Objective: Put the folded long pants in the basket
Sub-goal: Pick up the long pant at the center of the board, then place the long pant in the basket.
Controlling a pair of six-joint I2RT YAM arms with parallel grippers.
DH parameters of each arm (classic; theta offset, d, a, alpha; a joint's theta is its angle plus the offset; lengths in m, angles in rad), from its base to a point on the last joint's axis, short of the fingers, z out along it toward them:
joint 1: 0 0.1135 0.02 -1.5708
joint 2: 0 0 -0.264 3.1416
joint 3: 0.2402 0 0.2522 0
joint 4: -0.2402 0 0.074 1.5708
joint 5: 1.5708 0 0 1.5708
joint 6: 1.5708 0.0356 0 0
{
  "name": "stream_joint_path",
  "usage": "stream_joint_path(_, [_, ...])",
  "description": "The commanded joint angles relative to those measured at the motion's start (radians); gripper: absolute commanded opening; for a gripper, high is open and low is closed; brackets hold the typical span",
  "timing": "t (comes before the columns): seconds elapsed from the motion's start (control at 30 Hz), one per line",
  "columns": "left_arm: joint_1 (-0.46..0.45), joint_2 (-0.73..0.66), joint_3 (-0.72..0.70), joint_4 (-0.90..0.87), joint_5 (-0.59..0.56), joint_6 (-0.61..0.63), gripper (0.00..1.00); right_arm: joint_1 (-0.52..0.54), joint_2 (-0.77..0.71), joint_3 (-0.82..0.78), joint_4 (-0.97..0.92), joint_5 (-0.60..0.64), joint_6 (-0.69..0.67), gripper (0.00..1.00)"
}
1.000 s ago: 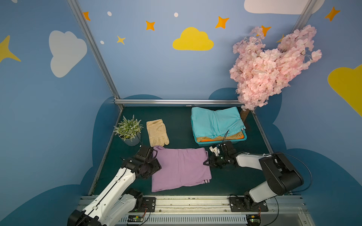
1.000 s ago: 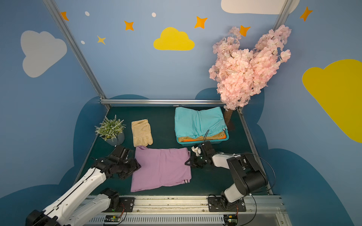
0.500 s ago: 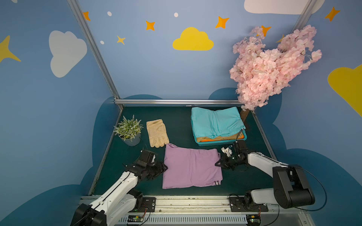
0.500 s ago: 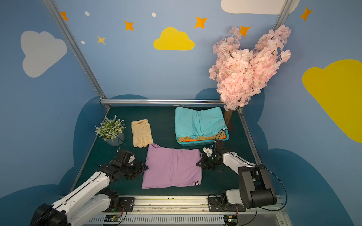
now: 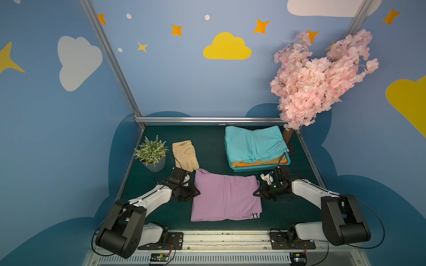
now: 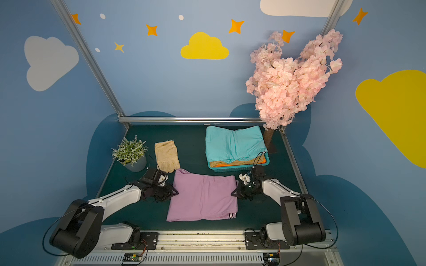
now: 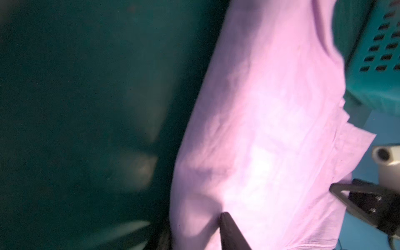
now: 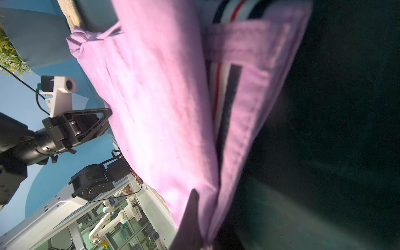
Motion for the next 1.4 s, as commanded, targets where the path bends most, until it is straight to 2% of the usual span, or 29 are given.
stream_joint_path(0.0, [-0.008,0.034,-0.034,0.015,-0.022,0.01,0.2,-0.001,-0.031,0.011,-0.046,-0.019,-0.013,0.0])
stream_joint_path(0.1, [-0.008,-0.056,-0.056,-0.031,-0.077,-0.011,0.05,0.002,-0.037,0.01,-0.043,-0.016,-0.011,0.0])
stream_joint_path(0.13, [-0.009,-0.09,-0.052,-0.069,-0.099,-0.014,0.02,0.004,-0.039,0.01,-0.042,-0.021,-0.01,0.0])
stream_joint_path(0.3, [-0.009,-0.258,0.04,-0.324,-0.142,-0.019,0.03,0.044,-0.061,0.042,-0.089,-0.055,-0.003,0.0])
stream_joint_path(0.53, [-0.006,-0.503,0.285,-0.724,-0.231,-0.05,0.03,0.16,-0.2,0.151,-0.267,-0.101,0.021,0.0])
stream_joint_path(0.6, [-0.006,-0.531,0.359,-0.806,-0.218,-0.041,0.02,0.184,-0.244,0.208,-0.317,-0.142,0.021,0.0])
stream_joint_path(0.73, [-0.006,-0.533,0.505,-0.852,-0.117,-0.042,0.03,0.176,-0.32,0.397,-0.437,-0.094,0.029,0.0])
stream_joint_path(0.87, [-0.008,-0.416,0.666,-0.759,-0.029,-0.05,0.02,0.086,-0.333,0.557,-0.386,-0.027,0.043,0.0])
stream_joint_path(0.97, [-0.023,-0.256,0.811,-0.7,-0.005,-0.044,0.03,-0.028,-0.232,0.68,-0.385,-0.1,0.041,0.0])
stream_joint_path(1.17, [-0.096,0.167,1.229,-0.673,-0.008,-0.01,0.03,-0.19,0.015,0.951,-0.433,-0.044,0.0,0.0])
stream_joint_path(1.37, [-0.124,0.574,1.65,-0.752,0.007,-0.011,0.03,-0.339,0.246,1.119,-0.411,-0.125,0.062,0.0])
